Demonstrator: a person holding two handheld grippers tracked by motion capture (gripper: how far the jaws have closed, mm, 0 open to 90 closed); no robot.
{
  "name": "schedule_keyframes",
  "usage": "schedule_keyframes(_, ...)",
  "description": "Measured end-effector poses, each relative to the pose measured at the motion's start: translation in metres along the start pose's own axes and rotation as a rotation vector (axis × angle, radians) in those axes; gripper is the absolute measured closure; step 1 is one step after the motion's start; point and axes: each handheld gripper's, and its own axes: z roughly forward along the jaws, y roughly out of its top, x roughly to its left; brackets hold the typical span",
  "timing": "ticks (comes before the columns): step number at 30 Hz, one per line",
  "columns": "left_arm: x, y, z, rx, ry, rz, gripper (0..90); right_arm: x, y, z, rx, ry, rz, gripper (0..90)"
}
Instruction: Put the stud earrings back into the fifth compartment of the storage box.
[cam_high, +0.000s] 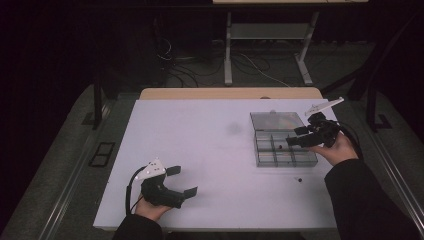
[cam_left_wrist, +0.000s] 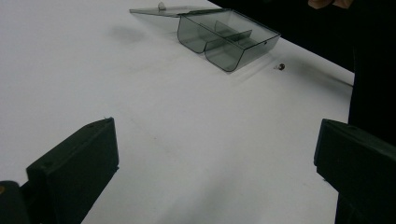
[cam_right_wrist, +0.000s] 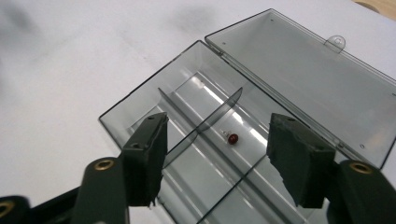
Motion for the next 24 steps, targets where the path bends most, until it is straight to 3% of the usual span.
schedule_keyframes(8,0.000,0.000,0.000,0.001,0.002,0.002,0.0,0.011,-0.010,-0.019,-0.020,0.007,0.009,26.0)
schedule_keyframes(15,0.000,0.000,0.000,0.002,0.000,0.005,0.0,0.026,-0.025,-0.030,-0.011,0.002,0.004,7.9)
schedule_keyframes(16,0.000,0.000,0.000,0.003,0.000,0.006,0.0,0.029,-0.028,-0.031,-0.011,0.006,0.002,1.2)
schedule_keyframes(24,0.000,0.000,0.000,0.005,0.003,0.008,0.0,0.041,-0.048,-0.032,-0.003,0.031,-0.010,0.4)
